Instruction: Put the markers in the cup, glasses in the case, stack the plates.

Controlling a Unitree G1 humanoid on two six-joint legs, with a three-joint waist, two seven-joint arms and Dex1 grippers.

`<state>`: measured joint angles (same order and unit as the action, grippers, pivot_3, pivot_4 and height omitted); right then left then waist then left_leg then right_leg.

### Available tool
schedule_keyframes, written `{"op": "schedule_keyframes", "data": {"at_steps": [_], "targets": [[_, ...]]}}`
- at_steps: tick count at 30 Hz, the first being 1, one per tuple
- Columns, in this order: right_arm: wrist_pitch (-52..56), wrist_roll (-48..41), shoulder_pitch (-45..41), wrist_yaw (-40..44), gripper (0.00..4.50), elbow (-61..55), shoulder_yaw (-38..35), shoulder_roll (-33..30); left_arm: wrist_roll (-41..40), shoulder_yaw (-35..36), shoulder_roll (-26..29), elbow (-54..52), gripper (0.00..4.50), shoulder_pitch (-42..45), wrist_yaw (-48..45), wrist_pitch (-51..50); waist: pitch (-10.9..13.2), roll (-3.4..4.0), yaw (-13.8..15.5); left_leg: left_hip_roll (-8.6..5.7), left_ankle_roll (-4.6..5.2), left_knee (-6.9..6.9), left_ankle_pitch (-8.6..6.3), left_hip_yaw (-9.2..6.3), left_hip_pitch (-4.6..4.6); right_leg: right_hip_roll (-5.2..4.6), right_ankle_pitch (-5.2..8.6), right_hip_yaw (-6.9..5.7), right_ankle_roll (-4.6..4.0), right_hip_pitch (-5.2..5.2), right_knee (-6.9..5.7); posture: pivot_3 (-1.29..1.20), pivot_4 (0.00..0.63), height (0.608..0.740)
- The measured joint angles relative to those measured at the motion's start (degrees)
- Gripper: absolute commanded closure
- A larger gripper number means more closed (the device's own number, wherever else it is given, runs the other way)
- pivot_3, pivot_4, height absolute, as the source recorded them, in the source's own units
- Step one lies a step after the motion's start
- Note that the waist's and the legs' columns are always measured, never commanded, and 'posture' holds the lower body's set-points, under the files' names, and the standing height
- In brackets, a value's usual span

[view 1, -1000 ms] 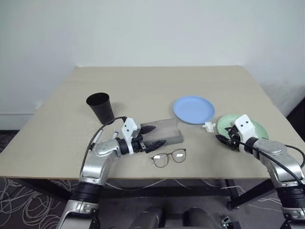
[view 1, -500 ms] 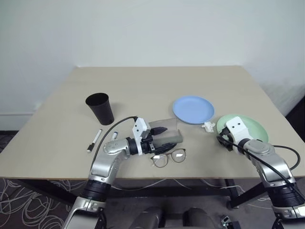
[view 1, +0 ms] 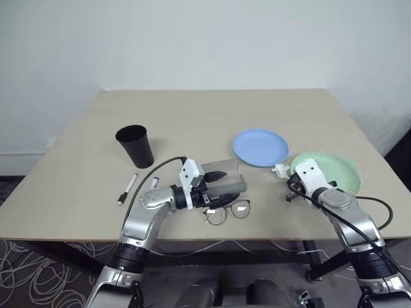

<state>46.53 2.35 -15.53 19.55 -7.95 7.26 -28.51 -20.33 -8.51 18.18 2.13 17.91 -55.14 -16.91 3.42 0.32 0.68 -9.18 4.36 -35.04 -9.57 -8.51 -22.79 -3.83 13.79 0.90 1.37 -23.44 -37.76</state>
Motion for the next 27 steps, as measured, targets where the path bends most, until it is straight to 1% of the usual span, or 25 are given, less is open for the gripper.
{"op": "schedule_keyframes", "data": {"at_steps": [8, 14, 17, 20, 23, 27], "targets": [[-1.0, 2.1, -0.7, -1.0, 4.48, 1.5, 0.6, -0.2, 0.0, 0.0, -0.2, 0.0, 0.24, 0.0, 0.1, 0.0, 0.0, 0.0, 0.0, -0.01, 0.0, -0.03, 0.0, 0.0, -0.01, -0.01, 0.0, -0.01, 0.0, 0.02, 0.0, 0.0, 0.0, 0.738], [-7.6, 4.6, -3.9, -0.1, 4.48, 3.3, 1.0, -4.6, 0.1, 0.0, -0.2, 0.2, 0.24, 0.0, 0.1, 0.0, 0.0, 0.01, 0.0, 0.0, 0.0, -0.01, 0.0, 0.0, -0.02, 0.0, 0.0, -0.02, 0.01, -0.01, 0.01, 0.0, 0.0, 0.738], [-15.7, 4.6, -7.1, 4.4, 4.48, 6.8, 3.0, -6.8, 0.3, 0.0, -0.2, 1.3, 0.24, 0.7, 0.2, 0.3, 0.0, 0.01, -0.2, 0.0, 0.0, 0.0, 0.0, 0.01, 0.0, 0.01, -0.01, 0.0, 0.01, 0.04, 0.01, 0.0, 0.0, 0.738], [-24.4, 4.3, -11.7, 9.7, 4.48, 12.3, 4.9, -6.5, 0.5, 0.2, -0.2, 2.9, 0.24, 1.4, 0.4, 1.1, 0.0, -0.01, -0.3, 0.0, 0.0, -0.01, 0.0, -0.02, 0.01, 0.0, -0.01, -0.07, 0.01, 0.1, 0.01, 0.0, 0.0, 0.738], [-34.1, 3.9, -17.5, 14.8, 4.48, 21.1, 6.4, -5.0, 0.5, 0.4, -0.3, 3.9, 0.24, 2.1, 0.4, 1.6, 0.0, -0.03, -0.3, 0.0, 0.0, -0.05, 0.0, -0.02, 0.03, 0.0, -0.01, -0.1, 0.02, 0.08, 0.05, 0.0, 0.0, 0.738], [-45.5, 2.3, -25.2, 21.5, 4.48, 34.6, 7.3, -0.4, 0.7, 0.5, -0.5, 4.6, 0.24, 2.9, 0.6, 2.3, 0.0, -0.05, -0.4, 0.0, 0.01, -0.05, 0.01, -0.02, 0.05, 0.03, -0.03, -0.1, 0.03, 0.07, 0.06, 0.0, 0.0, 0.738]]}}
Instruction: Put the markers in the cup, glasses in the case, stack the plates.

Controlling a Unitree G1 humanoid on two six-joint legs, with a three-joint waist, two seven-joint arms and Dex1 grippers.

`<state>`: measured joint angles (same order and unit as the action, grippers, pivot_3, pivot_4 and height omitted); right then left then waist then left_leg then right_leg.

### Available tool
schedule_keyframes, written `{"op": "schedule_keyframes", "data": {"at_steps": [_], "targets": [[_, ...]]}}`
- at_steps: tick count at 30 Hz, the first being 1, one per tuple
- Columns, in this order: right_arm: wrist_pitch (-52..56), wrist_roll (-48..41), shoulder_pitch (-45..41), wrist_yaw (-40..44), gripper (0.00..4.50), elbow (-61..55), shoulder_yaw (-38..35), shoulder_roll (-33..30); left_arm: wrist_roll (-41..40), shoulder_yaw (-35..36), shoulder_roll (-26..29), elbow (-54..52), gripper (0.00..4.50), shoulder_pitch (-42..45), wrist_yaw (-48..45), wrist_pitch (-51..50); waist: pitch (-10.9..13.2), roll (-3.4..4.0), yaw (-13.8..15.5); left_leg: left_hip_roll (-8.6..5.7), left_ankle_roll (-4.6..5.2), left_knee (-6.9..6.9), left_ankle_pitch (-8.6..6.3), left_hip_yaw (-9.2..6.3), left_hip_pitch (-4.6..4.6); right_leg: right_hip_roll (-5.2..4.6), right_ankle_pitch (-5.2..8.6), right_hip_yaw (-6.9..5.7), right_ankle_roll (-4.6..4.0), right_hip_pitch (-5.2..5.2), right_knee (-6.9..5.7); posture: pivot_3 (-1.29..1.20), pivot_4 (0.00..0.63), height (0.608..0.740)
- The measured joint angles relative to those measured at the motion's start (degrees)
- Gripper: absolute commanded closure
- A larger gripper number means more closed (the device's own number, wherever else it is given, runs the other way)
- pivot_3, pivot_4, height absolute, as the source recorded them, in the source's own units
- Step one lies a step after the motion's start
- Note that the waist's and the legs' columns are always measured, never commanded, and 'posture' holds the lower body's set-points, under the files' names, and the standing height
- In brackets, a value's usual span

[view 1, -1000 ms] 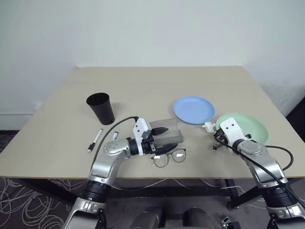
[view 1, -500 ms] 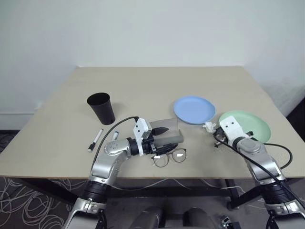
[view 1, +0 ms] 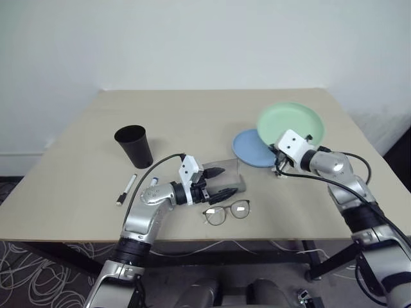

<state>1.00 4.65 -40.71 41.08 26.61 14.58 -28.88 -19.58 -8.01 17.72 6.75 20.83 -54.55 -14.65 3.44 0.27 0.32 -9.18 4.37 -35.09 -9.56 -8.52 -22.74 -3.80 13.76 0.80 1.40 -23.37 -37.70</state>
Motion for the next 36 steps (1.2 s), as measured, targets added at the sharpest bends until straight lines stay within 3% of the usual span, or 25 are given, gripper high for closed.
{"op": "schedule_keyframes", "data": {"at_steps": [5, 14, 17, 23, 30, 36], "targets": [[-8.2, -0.1, -7.1, 4.9, 4.48, 15.1, 0.3, 5.1, 0.5, 0.1, 0.0, -0.1, 0.24, -0.1, 0.9, 0.2, 0.0, 0.0, 0.1, 0.0, -0.01, 0.02, 0.01, -0.04, 0.02, 0.06, -0.05, 0.01, -0.07, -0.03, -0.01, 0.0, 0.0, 0.738], [-16.0, 2.2, -12.9, 4.8, 4.48, 33.3, 0.2, 9.0, 0.5, 0.4, 0.7, -2.1, 0.24, -1.8, 2.2, 0.1, 0.0, 0.04, 0.0, 0.0, -0.02, 0.08, 0.01, 0.0, 0.14, 0.26, -0.19, 0.08, -0.32, -0.06, -0.1, 0.0, 0.0, 0.738], [-17.2, 2.3, -13.2, 4.8, 3.82, 35.6, 0.0, 9.7, 0.5, 0.4, 0.8, -3.0, 0.24, -2.2, 2.6, -0.1, 0.0, 0.06, 0.0, 0.02, -0.03, 0.11, 0.01, 0.0, 0.16, 0.4, -0.21, 0.15, -0.35, -0.08, -0.11, 0.0, 0.0, 0.738], [-18.4, 2.1, -14.9, 4.9, 1.75, 37.4, -2.3, 10.3, 0.4, 0.4, 0.9, -3.6, 0.24, -2.2, 3.2, -0.5, 0.0, 0.07, 0.0, 0.16, -0.07, 0.11, 0.02, 0.01, 0.19, 0.63, -0.27, 0.25, -0.46, -0.09, -0.11, 0.0, 0.0, 0.738], [-18.5, 2.6, -14.9, 4.0, 1.75, 34.1, -2.9, 8.1, 0.4, 0.4, 0.9, -3.7, 0.24, -2.2, 3.2, -0.6, 0.0, 0.1, 0.0, 0.22, -0.12, 0.12, 0.05, 0.0, 0.2, 0.68, -0.32, 0.24, -0.55, -0.1, -0.11, 0.0, 0.0, 0.738], [-8.8, 2.5, -10.0, 3.9, 1.75, 23.8, -4.6, 3.1, 0.4, 0.4, 0.8, -3.8, 0.24, -2.2, 3.2, -0.7, 0.0, 0.09, 0.0, 0.24, -0.12, 0.13, 0.04, 0.01, 0.18, 0.67, -0.31, 0.3, -0.52, -0.11, -0.1, 0.0, 0.0, 0.738]]}}
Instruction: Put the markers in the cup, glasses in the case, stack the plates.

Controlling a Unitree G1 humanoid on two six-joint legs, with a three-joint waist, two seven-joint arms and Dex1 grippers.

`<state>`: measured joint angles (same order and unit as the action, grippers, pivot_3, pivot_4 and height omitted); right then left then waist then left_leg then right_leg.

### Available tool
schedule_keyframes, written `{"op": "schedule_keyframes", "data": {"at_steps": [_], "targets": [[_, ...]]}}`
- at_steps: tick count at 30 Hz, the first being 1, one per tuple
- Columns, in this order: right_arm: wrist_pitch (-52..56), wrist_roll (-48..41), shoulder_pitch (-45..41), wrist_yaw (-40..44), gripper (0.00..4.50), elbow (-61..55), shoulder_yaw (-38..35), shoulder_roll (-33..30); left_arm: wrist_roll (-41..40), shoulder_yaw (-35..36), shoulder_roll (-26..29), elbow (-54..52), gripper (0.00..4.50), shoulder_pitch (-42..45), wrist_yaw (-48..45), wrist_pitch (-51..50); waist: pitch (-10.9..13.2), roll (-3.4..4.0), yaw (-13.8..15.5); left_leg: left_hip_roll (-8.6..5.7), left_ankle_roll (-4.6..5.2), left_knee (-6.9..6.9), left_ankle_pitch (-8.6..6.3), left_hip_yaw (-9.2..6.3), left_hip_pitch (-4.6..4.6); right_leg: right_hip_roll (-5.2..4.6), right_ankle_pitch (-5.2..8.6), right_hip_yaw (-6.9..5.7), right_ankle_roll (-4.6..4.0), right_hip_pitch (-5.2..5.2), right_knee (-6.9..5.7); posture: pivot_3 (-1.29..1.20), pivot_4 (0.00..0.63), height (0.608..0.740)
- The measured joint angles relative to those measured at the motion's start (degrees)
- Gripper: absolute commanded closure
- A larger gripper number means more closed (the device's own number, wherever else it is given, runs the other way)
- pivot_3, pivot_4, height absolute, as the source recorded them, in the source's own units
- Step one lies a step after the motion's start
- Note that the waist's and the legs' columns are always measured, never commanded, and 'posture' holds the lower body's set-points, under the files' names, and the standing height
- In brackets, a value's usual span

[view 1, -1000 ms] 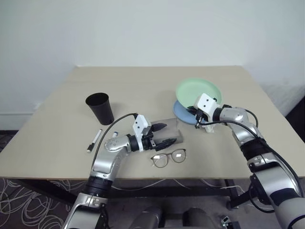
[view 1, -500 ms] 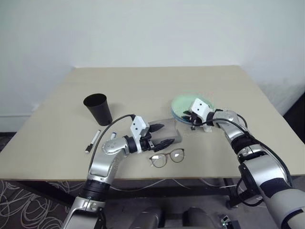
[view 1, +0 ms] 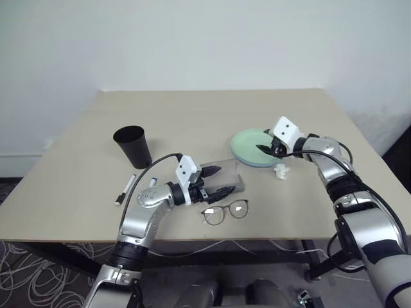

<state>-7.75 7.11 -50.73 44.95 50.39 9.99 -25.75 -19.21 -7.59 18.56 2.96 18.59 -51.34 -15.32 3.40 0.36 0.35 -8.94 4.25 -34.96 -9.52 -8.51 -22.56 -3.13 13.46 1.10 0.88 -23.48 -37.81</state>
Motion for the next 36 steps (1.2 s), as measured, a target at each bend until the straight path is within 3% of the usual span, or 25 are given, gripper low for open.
{"op": "schedule_keyframes", "data": {"at_steps": [6, 9, 12, 23, 26, 36], "targets": [[16.1, -1.5, 8.1, 1.5, 1.75, -14.8, -1.7, -3.5, 0.0, 0.0, -0.3, 0.3, 0.24, 0.1, -0.2, 0.0, 0.0, 0.02, 0.0, 0.09, 0.0, 0.0, 0.0, 0.06, -0.07, -0.01, 0.11, 0.29, 0.18, -0.01, -0.01, 0.0, 0.0, 0.738], [22.3, -2.5, 10.7, 2.5, 1.21, -20.0, -2.4, -4.7, 0.0, -0.1, -0.5, 0.6, 0.24, 0.1, -0.5, 0.0, 0.0, 0.01, 0.0, 0.12, 0.01, -0.04, -0.01, 0.12, -0.06, -0.01, 0.11, 0.3, 0.18, 0.04, -0.01, 0.0, 0.0, 0.738], [27.0, -2.8, 13.1, 1.4, 0.29, -23.0, -2.5, -4.3, 0.0, -0.2, -0.8, 0.9, 0.24, 0.3, -0.7, 0.0, 0.0, 0.01, 0.0, 0.16, 0.01, -0.06, -0.01, 0.14, -0.07, -0.01, 0.1, 0.28, 0.16, 0.04, -0.01, 0.0, 0.0, 0.738], [36.2, -3.6, 15.7, -4.2, 0.29, -25.5, -2.5, -1.7, 0.1, -0.2, -1.2, 1.1, 0.24, 0.4, -1.2, 0.1, 0.0, 0.0, 0.0, 0.16, 0.01, -0.13, -0.01, 0.15, -0.08, -0.01, 0.09, 0.25, 0.16, 0.04, 0.01, 0.0, 0.0, 0.738], [36.2, -3.3, 15.6, -5.3, 0.9, -23.6, -2.0, -1.6, 0.1, -0.2, -1.3, 1.1, 0.24, 0.4, -1.2, 0.2, 0.0, 0.0, 0.0, 0.16, 0.01, -0.14, -0.01, 0.15, -0.09, -0.01, 0.09, 0.25, 0.16, 0.04, 0.01, 0.0, 0.0, 0.738], [36.6, -3.6, 15.5, -5.2, 4.39, -23.9, -2.0, -1.7, 0.2, -0.2, -1.3, 1.1, 0.24, 0.4, -1.2, 0.2, 0.0, 0.0, 0.0, 0.17, 0.01, -0.14, -0.01, 0.14, -0.08, 0.0, 0.08, 0.24, 0.17, 0.04, 0.01, 0.0, 0.0, 0.738]]}}
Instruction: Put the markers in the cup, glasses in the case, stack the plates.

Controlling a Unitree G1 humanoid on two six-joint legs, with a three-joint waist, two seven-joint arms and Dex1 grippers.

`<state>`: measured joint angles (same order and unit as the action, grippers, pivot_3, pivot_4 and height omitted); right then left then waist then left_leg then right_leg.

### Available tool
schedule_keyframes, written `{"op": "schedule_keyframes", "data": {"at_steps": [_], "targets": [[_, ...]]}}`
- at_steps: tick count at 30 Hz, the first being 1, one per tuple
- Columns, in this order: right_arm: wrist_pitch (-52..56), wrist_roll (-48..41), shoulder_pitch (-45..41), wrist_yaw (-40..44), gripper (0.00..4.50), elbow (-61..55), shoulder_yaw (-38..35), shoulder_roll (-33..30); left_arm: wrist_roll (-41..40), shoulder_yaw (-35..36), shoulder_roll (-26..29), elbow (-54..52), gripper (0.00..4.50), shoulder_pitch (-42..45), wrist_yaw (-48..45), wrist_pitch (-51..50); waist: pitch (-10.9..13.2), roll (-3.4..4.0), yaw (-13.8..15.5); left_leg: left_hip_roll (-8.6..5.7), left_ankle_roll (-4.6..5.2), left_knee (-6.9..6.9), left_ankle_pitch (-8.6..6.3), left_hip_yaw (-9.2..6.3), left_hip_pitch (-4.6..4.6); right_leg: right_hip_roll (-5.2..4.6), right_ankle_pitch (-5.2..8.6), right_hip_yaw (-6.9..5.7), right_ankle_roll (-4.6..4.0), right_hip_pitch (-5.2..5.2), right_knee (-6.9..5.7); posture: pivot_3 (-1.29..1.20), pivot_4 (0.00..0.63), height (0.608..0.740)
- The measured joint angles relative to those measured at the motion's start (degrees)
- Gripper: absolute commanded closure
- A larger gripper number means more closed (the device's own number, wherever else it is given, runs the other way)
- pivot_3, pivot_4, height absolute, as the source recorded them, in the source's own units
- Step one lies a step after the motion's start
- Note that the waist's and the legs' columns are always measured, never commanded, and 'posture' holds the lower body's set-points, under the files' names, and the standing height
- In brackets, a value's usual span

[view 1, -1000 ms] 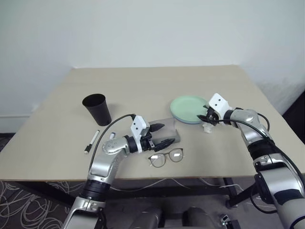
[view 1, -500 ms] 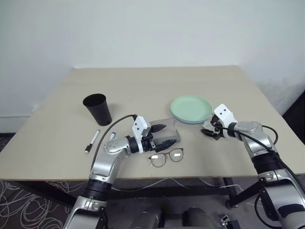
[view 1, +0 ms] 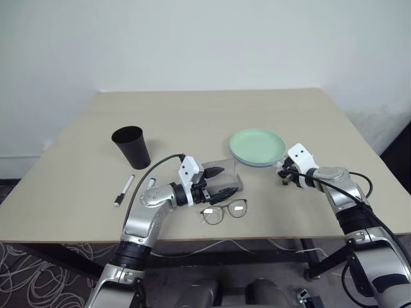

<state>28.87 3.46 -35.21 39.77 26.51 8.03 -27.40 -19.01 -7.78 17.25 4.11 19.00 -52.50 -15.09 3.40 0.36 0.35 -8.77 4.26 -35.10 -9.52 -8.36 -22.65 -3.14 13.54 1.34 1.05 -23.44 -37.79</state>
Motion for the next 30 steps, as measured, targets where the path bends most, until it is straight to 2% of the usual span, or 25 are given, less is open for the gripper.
{"op": "schedule_keyframes", "data": {"at_steps": [7, 10, 15, 19, 24, 25, 26, 30], "targets": [[-0.3, 0.4, -0.1, 0.3, 4.48, -1.3, 0.1, -2.2, 0.1, 0.0, 0.1, 0.0, 0.24, 0.0, 0.0, 0.1, 0.0, 0.0, 0.0, 0.0, 0.0, 0.0, 0.0, 0.0, -0.03, -0.01, 0.0, -0.01, 0.0, 0.0, 0.01, 0.0, 0.0, 0.738], [-0.6, -0.1, -0.4, 3.0, 4.48, -4.3, 0.1, -4.4, 0.3, 0.0, 0.3, 0.3, 0.24, 0.0, 0.2, 0.6, 0.0, 0.0, 0.0, 0.0, 0.0, -0.01, 0.0, 0.0, -0.05, -0.02, 0.0, -0.02, 0.01, 0.0, 0.01, 0.0, 0.0, 0.738], [-2.2, -0.6, -4.2, 4.7, 4.48, -5.1, 0.1, -4.7, 0.9, 0.0, 0.3, 2.1, 0.24, 0.4, 1.1, 1.5, 0.0, 0.0, -0.2, 0.05, 0.0, -0.01, 0.0, 0.02, -0.04, 0.0, -0.02, -0.04, -0.02, 0.01, 0.0, 0.0, 0.0, 0.738], [-6.5, 0.0, -12.1, 3.7, 4.48, 2.6, 0.7, -1.6, 1.6, 0.0, 0.3, 3.7, 0.24, 1.4, 1.3, 2.7, 0.0, -0.01, -0.2, 0.11, -0.01, -0.02, 0.0, 0.01, 0.0, 0.03, -0.06, -0.14, -0.08, -0.01, 0.03, 0.0, 0.0, 0.738], [-14.1, 1.7, -18.5, 1.1, 4.48, 18.8, 2.4, 3.5, 3.8, 0.0, 0.0, 6.1, 0.24, 2.5, 3.4, 5.5, 0.0, -0.01, 0.0, 0.1, -0.01, -0.02, 0.0, 0.0, 0.0, 0.05, -0.11, -0.28, -0.13, -0.03, 0.09, 0.0, 0.0, 0.738], [-15.7, 2.2, -18.9, 0.9, 4.04, 21.4, 2.6, 4.0, 4.3, 0.1, 0.0, 6.6, 0.24, 2.6, 4.0, 5.9, 0.0, -0.01, 0.1, 0.1, -0.02, -0.02, 0.0, 0.0, 0.0, 0.06, -0.21, -0.3, -0.3, -0.02, 0.1, 0.0, 0.0, 0.738], [-17.0, 2.4, -19.8, 0.5, 3.84, 24.4, 2.7, 4.5, 4.6, 0.2, 0.0, 7.0, 0.24, 2.6, 4.3, 6.2, 0.0, -0.01, 0.2, 0.09, -0.02, -0.01, 0.01, 0.03, 0.0, 0.08, -0.23, -0.31, -0.32, -0.04, 0.1, 0.0, 0.0, 0.738], [-21.7, 3.3, -22.9, -0.3, 2.43, 32.8, 2.6, 5.7, 4.8, 0.3, 0.1, 7.3, 0.24, 2.6, 5.1, 6.8, 0.0, 0.0, -0.1, 0.1, -0.03, 0.03, 0.0, 0.06, 0.02, 0.1, -0.25, -0.29, -0.35, -0.07, 0.08, 0.0, 0.0, 0.738]]}}
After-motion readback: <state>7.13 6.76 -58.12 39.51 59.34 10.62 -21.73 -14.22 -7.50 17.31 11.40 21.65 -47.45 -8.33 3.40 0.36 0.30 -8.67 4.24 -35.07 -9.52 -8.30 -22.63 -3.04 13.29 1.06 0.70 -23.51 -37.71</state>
